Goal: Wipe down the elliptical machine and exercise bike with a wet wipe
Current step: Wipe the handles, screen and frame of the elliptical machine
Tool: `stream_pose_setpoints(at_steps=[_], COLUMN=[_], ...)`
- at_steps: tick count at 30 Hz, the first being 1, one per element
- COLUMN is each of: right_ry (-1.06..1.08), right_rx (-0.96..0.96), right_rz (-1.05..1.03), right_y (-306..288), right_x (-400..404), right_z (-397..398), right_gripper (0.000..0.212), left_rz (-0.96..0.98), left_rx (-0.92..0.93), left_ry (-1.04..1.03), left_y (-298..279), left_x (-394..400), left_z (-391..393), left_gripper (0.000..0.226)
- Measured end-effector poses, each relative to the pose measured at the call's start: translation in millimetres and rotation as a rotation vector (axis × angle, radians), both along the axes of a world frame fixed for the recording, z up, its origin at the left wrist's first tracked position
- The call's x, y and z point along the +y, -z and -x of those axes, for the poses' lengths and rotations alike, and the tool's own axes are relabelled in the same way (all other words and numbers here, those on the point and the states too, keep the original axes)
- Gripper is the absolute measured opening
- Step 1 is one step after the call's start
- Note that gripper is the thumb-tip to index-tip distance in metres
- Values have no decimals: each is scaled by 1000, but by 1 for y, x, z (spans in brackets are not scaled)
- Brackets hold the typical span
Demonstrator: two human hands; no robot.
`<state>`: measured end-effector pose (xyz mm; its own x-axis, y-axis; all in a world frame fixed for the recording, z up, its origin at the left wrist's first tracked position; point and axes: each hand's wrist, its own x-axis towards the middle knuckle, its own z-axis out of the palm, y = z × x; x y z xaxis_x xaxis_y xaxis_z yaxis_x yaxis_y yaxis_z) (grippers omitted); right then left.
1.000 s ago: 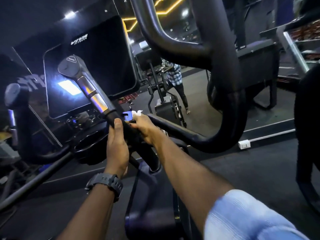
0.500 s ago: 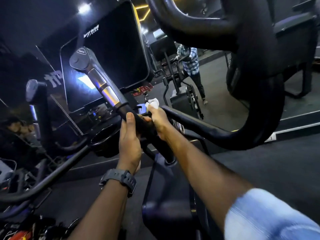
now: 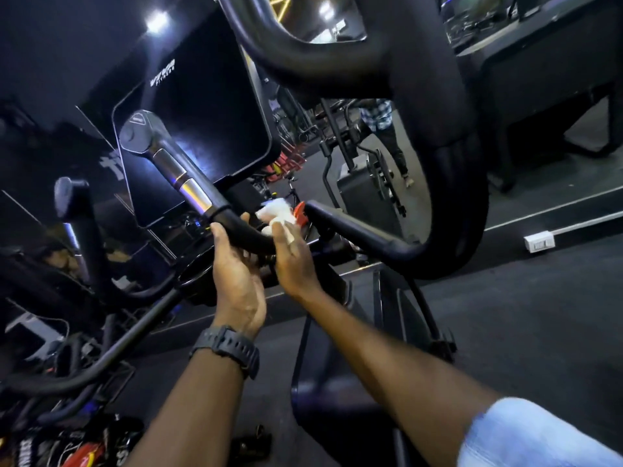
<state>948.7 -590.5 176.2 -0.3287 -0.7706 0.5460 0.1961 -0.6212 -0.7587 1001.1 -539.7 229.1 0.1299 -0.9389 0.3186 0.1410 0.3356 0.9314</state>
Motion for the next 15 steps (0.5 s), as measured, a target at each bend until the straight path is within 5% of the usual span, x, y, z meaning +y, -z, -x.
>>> stream_pose_setpoints(at_steps=[4, 8, 12, 15], right_ry=[82, 137, 123, -5], right_rx=[69, 157, 119, 179], right_rz=[252, 144, 204, 195], right_y=[4, 5, -8, 2], right_x=[20, 1, 38, 26], right_z=[-4, 14, -1, 9], right_gripper=[39, 55, 71, 62], left_rz=[-20, 13, -28, -49], left_rx=[-19, -29, -39, -74], left_ry=[-4, -25, -9, 18], left_y=[-4, -11, -16, -15], left_x=[2, 5, 13, 15], left_z=[-7, -12, -14, -12], left_gripper=[54, 37, 44, 43])
